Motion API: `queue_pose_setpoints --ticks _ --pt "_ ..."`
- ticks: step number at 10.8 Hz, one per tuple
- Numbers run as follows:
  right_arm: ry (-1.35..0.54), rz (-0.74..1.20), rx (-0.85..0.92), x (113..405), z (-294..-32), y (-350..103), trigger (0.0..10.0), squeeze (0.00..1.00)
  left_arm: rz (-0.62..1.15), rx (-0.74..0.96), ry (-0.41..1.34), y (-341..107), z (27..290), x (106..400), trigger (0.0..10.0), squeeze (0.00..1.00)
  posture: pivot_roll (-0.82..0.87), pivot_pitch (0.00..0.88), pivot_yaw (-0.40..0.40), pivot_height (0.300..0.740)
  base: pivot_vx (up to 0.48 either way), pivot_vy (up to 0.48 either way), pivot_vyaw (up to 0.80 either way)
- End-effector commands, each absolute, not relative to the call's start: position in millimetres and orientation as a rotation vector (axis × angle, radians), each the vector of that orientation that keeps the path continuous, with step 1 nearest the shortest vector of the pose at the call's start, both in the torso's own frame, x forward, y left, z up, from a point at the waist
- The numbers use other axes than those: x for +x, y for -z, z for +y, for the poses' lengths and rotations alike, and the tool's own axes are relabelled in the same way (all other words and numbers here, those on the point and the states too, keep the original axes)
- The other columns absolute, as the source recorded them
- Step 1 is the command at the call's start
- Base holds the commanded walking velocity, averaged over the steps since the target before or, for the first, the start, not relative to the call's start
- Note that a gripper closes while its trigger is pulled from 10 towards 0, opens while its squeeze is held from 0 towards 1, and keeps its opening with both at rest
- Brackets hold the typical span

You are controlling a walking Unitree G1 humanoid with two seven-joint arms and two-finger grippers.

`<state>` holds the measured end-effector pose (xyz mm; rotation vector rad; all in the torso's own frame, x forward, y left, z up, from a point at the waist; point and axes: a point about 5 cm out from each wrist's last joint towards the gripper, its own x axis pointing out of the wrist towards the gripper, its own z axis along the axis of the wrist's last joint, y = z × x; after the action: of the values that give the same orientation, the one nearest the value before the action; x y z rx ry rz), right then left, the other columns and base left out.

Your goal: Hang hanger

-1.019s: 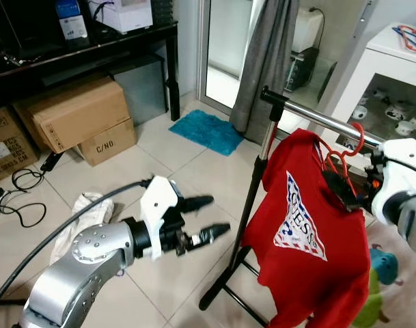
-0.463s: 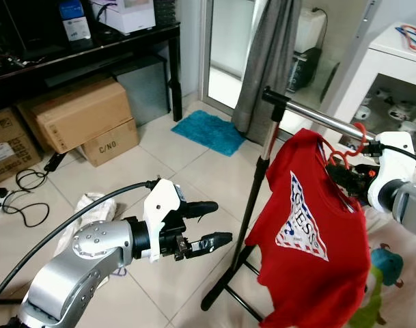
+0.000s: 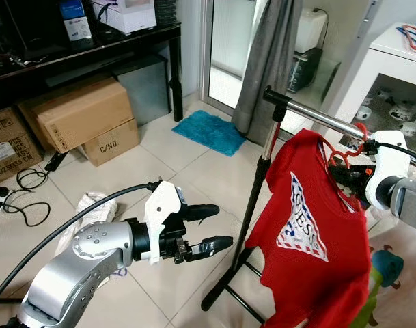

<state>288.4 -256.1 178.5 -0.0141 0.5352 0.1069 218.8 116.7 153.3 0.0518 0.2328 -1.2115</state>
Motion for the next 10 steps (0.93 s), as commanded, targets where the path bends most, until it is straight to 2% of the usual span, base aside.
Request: queue_pose_setpoints --ticks 1,10 --pt "-0.103 0.540 -0.032 290.4 -258.2 -180.2 0.0 0.00 0.234 0.056 1.233 -155.1 115.5 217.1 10.0 0.00 0.07 0.000 -0.029 0.740 0.000 0.000 0.00" --pt "-0.140 0.568 -0.034 286.4 -255.0 -175.5 0.0 0.00 0.240 0.077 1.232 -152.9 118.0 216.6 10.0 0.00 0.08 0.000 -0.028 0.740 0.000 0.000 0.00"
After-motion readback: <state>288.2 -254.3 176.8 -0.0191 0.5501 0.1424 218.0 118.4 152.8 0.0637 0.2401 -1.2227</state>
